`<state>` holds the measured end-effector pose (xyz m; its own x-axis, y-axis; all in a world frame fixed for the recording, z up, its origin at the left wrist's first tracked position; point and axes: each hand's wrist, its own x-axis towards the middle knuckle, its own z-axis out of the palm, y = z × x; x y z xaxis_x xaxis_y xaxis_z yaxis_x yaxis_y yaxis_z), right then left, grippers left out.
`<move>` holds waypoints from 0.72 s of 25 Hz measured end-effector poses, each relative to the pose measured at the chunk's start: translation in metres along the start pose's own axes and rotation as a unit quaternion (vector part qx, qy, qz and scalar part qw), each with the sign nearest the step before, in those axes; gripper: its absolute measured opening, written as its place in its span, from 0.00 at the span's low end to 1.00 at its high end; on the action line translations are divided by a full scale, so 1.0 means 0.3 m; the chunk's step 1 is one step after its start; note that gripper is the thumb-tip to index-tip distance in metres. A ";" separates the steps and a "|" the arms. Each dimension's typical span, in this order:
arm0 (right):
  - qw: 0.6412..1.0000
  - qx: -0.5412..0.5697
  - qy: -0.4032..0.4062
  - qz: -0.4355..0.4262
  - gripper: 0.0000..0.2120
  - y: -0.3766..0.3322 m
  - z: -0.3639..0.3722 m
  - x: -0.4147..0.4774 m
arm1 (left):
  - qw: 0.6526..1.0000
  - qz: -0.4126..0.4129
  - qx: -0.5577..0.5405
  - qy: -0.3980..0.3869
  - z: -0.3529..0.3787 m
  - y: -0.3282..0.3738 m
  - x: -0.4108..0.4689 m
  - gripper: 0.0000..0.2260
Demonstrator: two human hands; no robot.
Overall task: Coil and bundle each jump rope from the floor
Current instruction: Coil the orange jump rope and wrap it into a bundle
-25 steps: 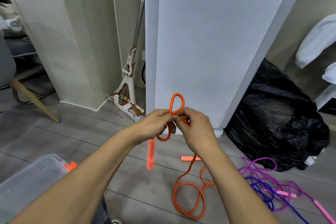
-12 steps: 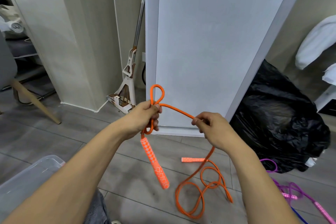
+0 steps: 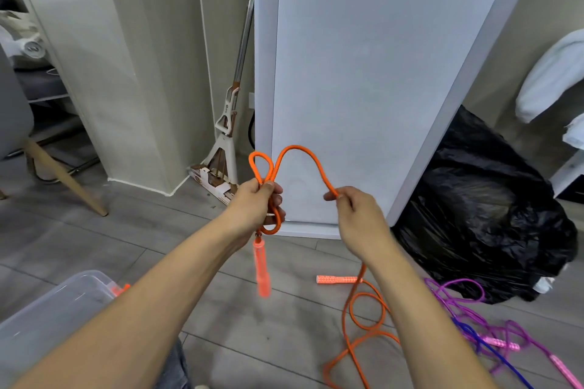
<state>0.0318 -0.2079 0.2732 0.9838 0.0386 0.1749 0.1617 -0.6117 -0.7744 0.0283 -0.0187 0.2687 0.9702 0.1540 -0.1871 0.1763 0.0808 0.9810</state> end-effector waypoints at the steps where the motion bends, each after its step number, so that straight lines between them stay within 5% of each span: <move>1: 1.000 0.000 -0.014 -0.014 0.15 -0.019 0.025 -0.016 | 1.000 -0.001 0.002 0.001 0.007 -0.002 -0.004 0.13; 9: 0.994 0.111 0.020 -0.009 0.03 -0.092 0.136 -0.079 | 1.000 -0.005 0.001 -0.019 0.078 -0.030 -0.042 0.14; 18: 0.994 0.089 -0.038 -0.042 0.11 -0.086 0.137 -0.077 | 0.994 -0.040 -0.104 0.001 0.062 -0.020 -0.018 0.10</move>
<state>0.0080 -0.1606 0.2641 0.9682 0.1479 0.2019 0.2479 -0.4543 -0.8557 0.0251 -0.0382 0.2647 0.9542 0.1410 -0.2637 0.2139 0.2945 0.9314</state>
